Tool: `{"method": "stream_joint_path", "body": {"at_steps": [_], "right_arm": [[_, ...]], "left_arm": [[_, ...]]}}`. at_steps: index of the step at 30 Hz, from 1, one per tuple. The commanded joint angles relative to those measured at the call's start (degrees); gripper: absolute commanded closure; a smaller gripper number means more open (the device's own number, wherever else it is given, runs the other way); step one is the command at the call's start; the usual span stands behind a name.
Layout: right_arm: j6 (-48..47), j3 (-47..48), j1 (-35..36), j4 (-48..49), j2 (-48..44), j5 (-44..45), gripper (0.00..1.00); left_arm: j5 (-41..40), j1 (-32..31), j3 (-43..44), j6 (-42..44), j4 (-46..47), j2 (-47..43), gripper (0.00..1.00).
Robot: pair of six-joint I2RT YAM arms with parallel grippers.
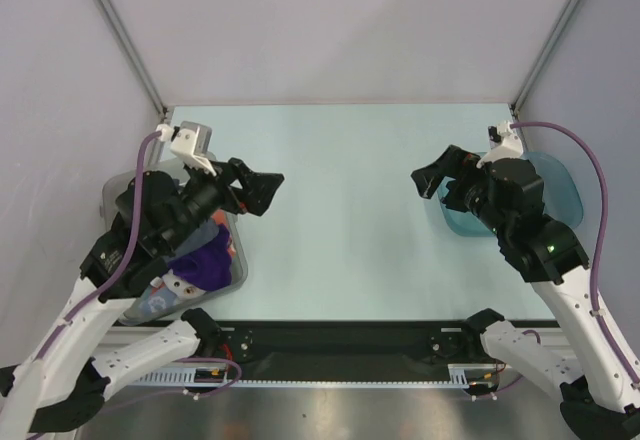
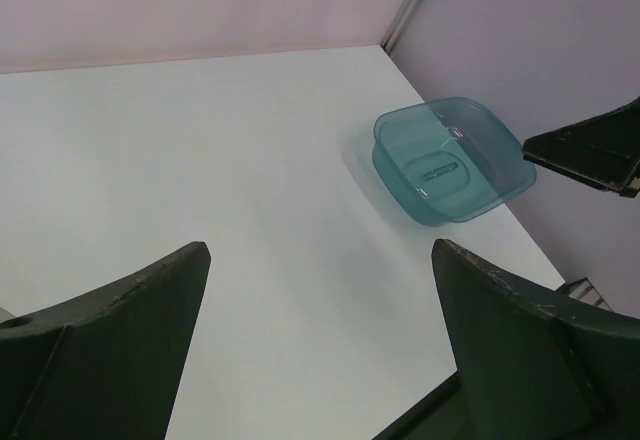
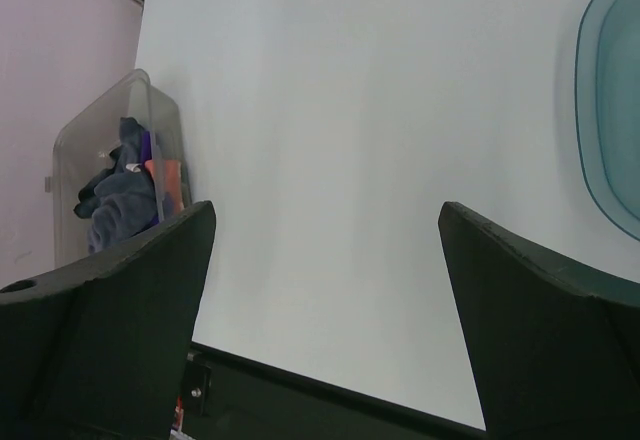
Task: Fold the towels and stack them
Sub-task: Grab crumpled towel
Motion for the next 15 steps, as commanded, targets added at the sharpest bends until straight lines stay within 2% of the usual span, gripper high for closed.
{"method": "stream_joint_path", "body": {"at_steps": [1, 5, 7, 12, 15], "right_arm": [[-0.98, 0.97, -0.09, 0.94, -0.92, 2.22, 0.00], [-0.81, 0.35, -0.18, 1.21, -1.19, 1.79, 0.00], [-0.45, -0.52, -0.09, 1.91, -1.19, 0.91, 0.00], [0.77, -3.95, -0.18, 3.58, -1.36, -1.55, 0.00], [0.95, -6.59, -0.09, 5.25, -1.45, -3.39, 0.00]], "left_arm": [[-0.47, 0.08, 1.28, 0.32, 0.87, 0.61, 0.00], [-5.64, 0.51, 1.89, -2.31, -0.44, 2.53, 0.00], [-7.15, 4.45, 3.03, -3.46, -4.39, 5.94, 0.00], [-6.09, 22.62, 1.64, -14.43, -14.22, 10.10, 0.06], [-8.55, 29.40, -3.98, -20.85, -17.74, 9.75, 0.09]]}}
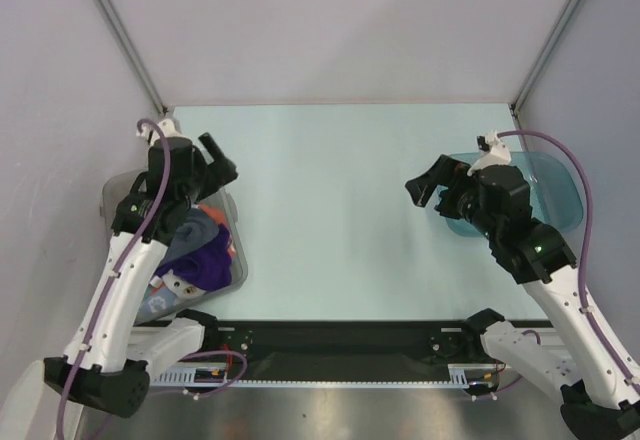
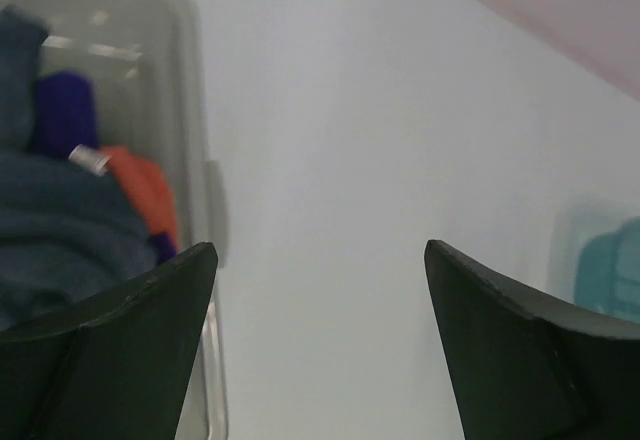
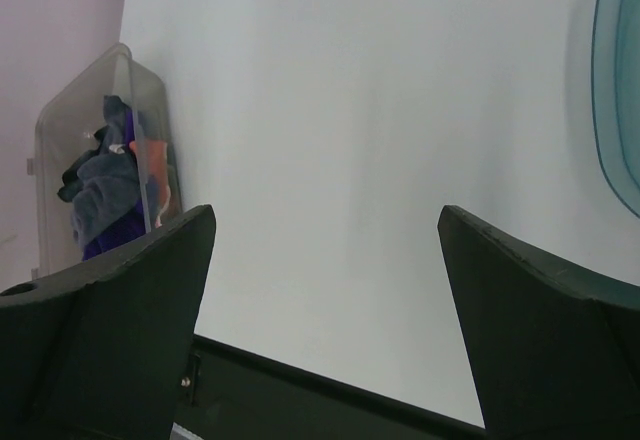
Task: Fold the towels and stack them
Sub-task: Grab crumpled towel
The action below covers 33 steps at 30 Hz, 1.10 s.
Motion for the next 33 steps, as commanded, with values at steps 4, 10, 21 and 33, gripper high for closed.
{"method": "stream_joint_path", "body": {"at_steps": [4, 10, 21, 33], "right_arm": [[1.11, -4.16, -0.09, 5.65, -0.31, -7.08, 0.00], [0.58, -4.33, -0.09, 5.75, -0.31, -7.98, 0.00], [0.05, -4.33, -0.09, 6.01, -0.23, -10.35, 0.00], [-0.12, -0.30, -0.09, 6.89, 0.65, -13.33, 0.00]], "left_arm": [[-6.20, 9.67, -7.69, -15.05, -12.42, 0.84, 0.13], [-12.02, 11.78, -11.90, -27.45, -18.41, 3.91, 0.16], [-18.17, 13.27, -19.64, -31.50, -13.14, 6.90, 0.26], [-13.87, 13.72, -0.96, -19.22, -8.94, 7.96, 1.00]]}}
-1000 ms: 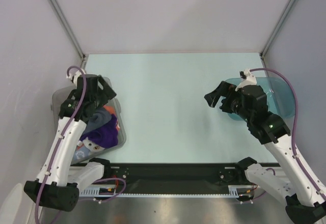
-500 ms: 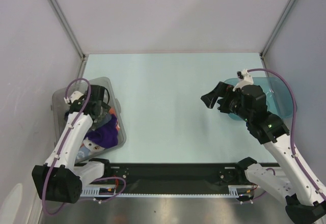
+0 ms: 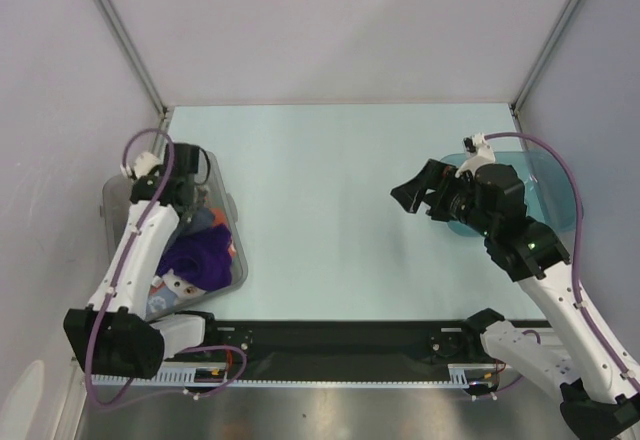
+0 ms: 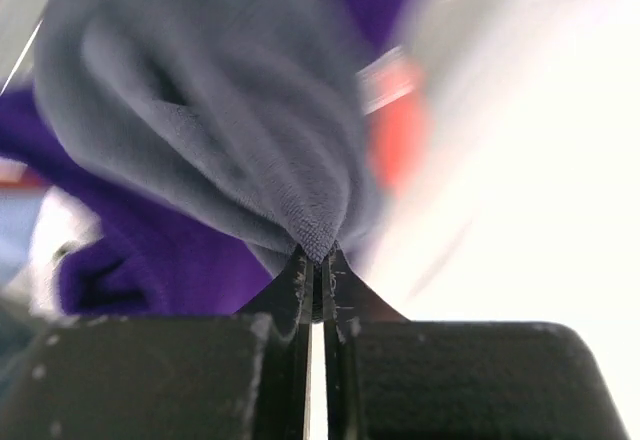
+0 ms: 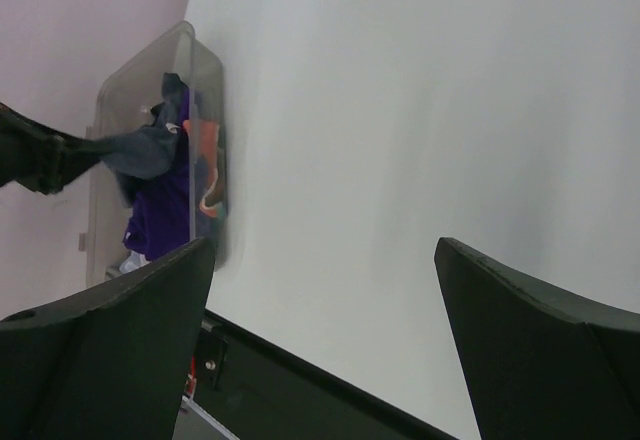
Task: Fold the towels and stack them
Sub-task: Grab crumpled towel, then move the towel to the center of the board, then flatten out the crumpled towel
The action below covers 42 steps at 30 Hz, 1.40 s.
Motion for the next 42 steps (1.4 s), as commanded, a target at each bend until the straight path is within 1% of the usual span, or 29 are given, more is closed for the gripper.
{"method": "stream_joint_path", "body": {"at_steps": [1, 2, 3, 5, 6, 7, 8, 10, 13, 14, 15, 16, 17, 19, 20, 21, 23, 24, 26, 27, 28, 29, 31, 32, 34, 35, 37, 39, 42], "right_arm": [[-1.08, 5.86, -0.09, 3.15, 0.61, -2.25, 0.00], [-1.87, 6.84, -0.09, 3.06, 0.96, -3.22, 0.00], [-4.23, 7.89, -0.09, 3.06, 1.22, -4.45, 0.00], [-4.95, 9.30, -0.18, 3.94, 1.49, -6.04, 0.00], [-4.52, 9.66, -0.18, 4.46, 1.49, -4.39, 0.00], [-4.17, 9.92, -0.18, 4.73, 1.58, -3.50, 0.00], [-3.81, 10.27, -0.18, 4.99, 1.58, -2.71, 0.00], [-3.20, 10.45, -0.18, 4.91, 1.67, -1.38, 0.00], [-3.46, 10.28, -0.26, 3.16, 2.28, -0.94, 0.00], [-3.55, 10.02, -0.26, 2.54, 2.19, -0.77, 0.00], [-3.89, 8.80, -0.26, 1.84, 2.19, -0.24, 0.00], [-4.16, 8.17, -0.26, 0.62, 1.93, 0.02, 0.00], [-4.60, 7.21, -0.26, 0.17, 1.67, 0.46, 0.00], [-4.86, 4.67, -0.44, -1.24, 1.40, 1.78, 0.00], [-5.30, 3.78, -0.44, -1.42, 1.32, 1.87, 0.00], [-5.22, 2.90, -0.53, -1.33, 1.49, 2.04, 0.00], [-4.95, 0.18, -0.44, -0.19, 2.19, 2.31, 0.00], [-4.87, -0.70, -0.44, 1.73, 3.33, 2.22, 0.00], [-4.69, -2.20, -0.53, 4.37, 5.52, 2.22, 0.02], [-5.21, -2.12, -0.61, 7.34, 7.01, 1.87, 0.04], [-5.56, -1.85, -0.62, 8.76, 10.94, 1.96, 0.06], [-5.92, -0.37, -0.62, 10.08, 12.98, 2.31, 0.07], [-8.27, 1.91, -0.62, 13.77, 20.60, 3.80, 0.17], [-9.42, 3.32, -0.62, 14.92, 23.52, 4.41, 0.21], [-12.49, 7.45, -0.70, 17.64, 28.27, 8.18, 0.34], [-13.38, 8.60, -1.14, 18.61, 33.43, 9.24, 0.39], [-14.62, 12.29, -2.45, 21.42, 38.64, 10.22, 0.50], [-14.53, 16.58, -5.53, 23.18, 46.46, 6.91, 0.58], [-14.01, 21.60, -8.52, 23.54, 56.57, 1.80, 0.64]], "left_arm": [[2.42, 0.10, 15.02, 9.82, 7.75, -3.38, 1.00], [4.43, 0.01, 21.83, 16.11, 9.86, -3.13, 1.00], [10.98, -0.25, 25.56, 18.87, 12.93, -2.51, 1.00], [18.65, -0.60, 35.73, 22.66, 15.06, 0.20, 1.00], [27.65, -1.30, 38.23, 23.20, 17.77, 1.09, 1.00], [34.18, -1.74, 40.08, 23.38, 19.53, 1.97, 1.00], [38.68, -2.44, 41.84, 22.77, 21.46, 3.19, 1.00], [47.55, -6.65, 40.90, 21.80, 27.00, 3.73, 1.00], [49.98, -14.56, 33.62, 22.06, 30.97, 3.03, 1.00], [50.68, -16.41, 26.89, 22.24, 32.19, 2.33, 0.99], [50.86, -20.08, 22.82, 22.15, 34.99, 0.59, 0.94], [50.68, -21.77, 18.61, 21.80, 36.67, -0.39, 0.91], [50.16, -23.44, 9.86, 21.02, 39.30, -1.36, 0.90], [48.32, -28.27, 1.29, 19.79, 41.25, -3.82, 0.88], [46.22, -29.68, -6.58, 18.21, 42.74, -4.35, 0.86], [45.16, -31.78, -10.32, 16.98, 43.45, -4.79, 0.78], [44.97, -32.68, -19.52, 13.65, 46.60, -6.02, 0.71], [45.06, -32.77, -21.67, 12.84, 47.14, -6.63, 0.60], [43.92, -32.77, -23.10, 12.57, 45.76, -8.39, 0.46], [41.22, -32.77, -21.97, 13.27, 44.00, -8.66, 0.31], [39.36, -32.60, -20.21, 14.32, 42.16, -8.75, 0.28], [37.87, -32.51, -15.76, 17.03, 39.35, -7.88, 0.26], [34.52, -31.28, -10.82, 19.85, 37.40, -5.51, 0.23], [33.64, -30.49, -5.83, 21.87, 35.65, -2.28, 0.23], [31.62, -27.86, -1.41, 23.46, 35.20, 2.04, 0.25], [30.48, -27.24, 2.53, 25.21, 35.89, 4.24, 0.25], [28.72, -26.36, 7.20, 27.15, 35.81, 12.58, 0.27], [28.71, -26.36, 15.37, 28.39, 36.07, 22.22, 0.33], [29.41, -26.36, 28.20, 29.18, 33.01, 32.27, 0.41]]}}
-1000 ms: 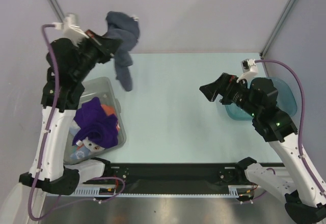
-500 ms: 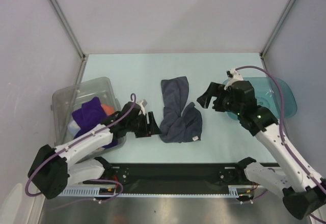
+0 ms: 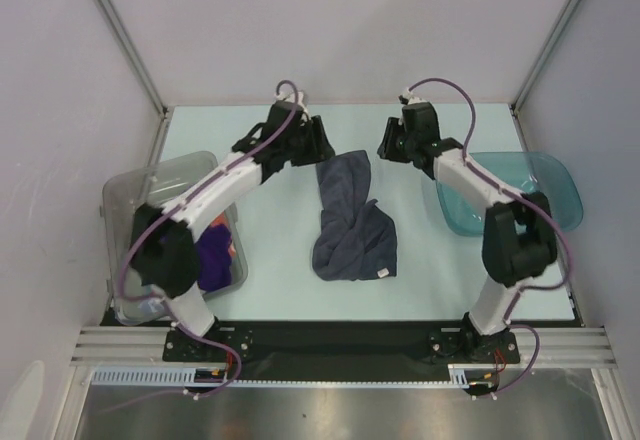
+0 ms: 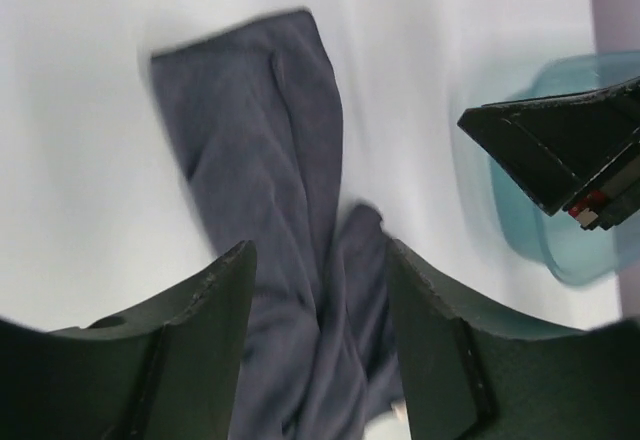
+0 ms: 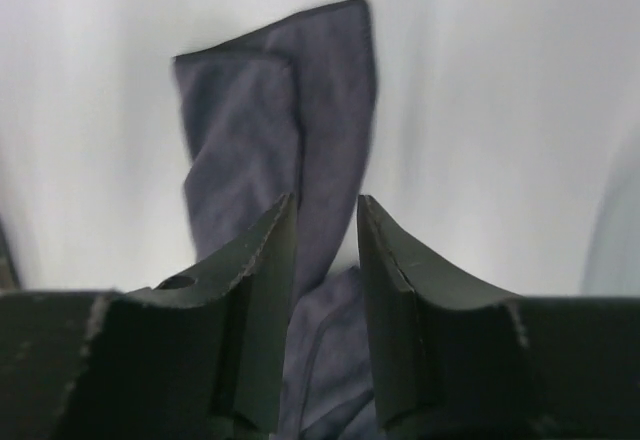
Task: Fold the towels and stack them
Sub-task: Flatten out the crumpled towel
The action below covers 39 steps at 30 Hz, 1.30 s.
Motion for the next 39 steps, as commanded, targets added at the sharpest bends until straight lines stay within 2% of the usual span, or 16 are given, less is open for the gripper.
{"method": "stream_joint_path", "body": {"at_steps": [1, 2, 3, 5, 11, 25, 28, 29, 31, 35, 38, 39], "right_arm": [[-1.37, 7.72, -3.39, 4.61, 8.59, -3.77, 0.64], [-1.72, 8.88, -4.00, 4.79, 12.44, -5.08, 0.65], [-1.98, 10.90, -4.18, 6.10, 14.04, -6.05, 0.65], [-2.69, 12.14, -4.36, 8.47, 16.77, -7.54, 0.66], [-3.39, 17.50, -4.01, 11.38, 25.57, -8.43, 0.69], [-3.48, 10.74, -3.22, 20.52, 24.43, -5.35, 0.73], [-3.48, 11.26, -3.30, 20.96, 26.01, -6.23, 0.74], [-3.31, 11.53, -3.30, 20.96, 26.88, -6.41, 0.73], [-2.96, 12.14, -3.30, 20.96, 27.68, -6.58, 0.73], [-3.39, 15.21, -2.95, 19.12, 30.23, -5.80, 0.69], [-4.62, 17.58, -2.07, 16.75, 31.90, -3.96, 0.68], [-4.88, 18.12, -1.99, 16.40, 32.16, -3.77, 0.68]], "left_arm": [[-1.12, -0.21, 11.32, 3.72, -3.87, 13.80, 0.42], [-1.21, -0.30, 16.57, 3.81, -4.92, 16.30, 0.44], [-1.03, -0.30, 18.97, 4.07, -5.28, 21.54, 0.45], [-1.03, -0.48, 24.68, 4.25, -5.55, 25.79, 0.46], [0.72, -1.09, 32.96, 4.25, -4.41, 37.39, 0.50], [2.57, -1.71, 38.77, 3.37, 0.16, 47.95, 0.52], [2.13, -1.71, 40.61, 3.46, -0.54, 49.10, 0.57], [1.70, -1.71, 41.05, 3.54, -0.89, 49.37, 0.62], [1.25, -1.71, 41.50, 3.81, -1.33, 49.63, 0.66], [2.04, -1.45, 42.29, 4.25, -1.59, 50.16, 0.87], [2.75, -1.10, 42.47, 4.77, -2.65, 49.81, 1.00], [2.92, -1.01, 42.38, 4.95, -2.91, 49.55, 1.00]]}}
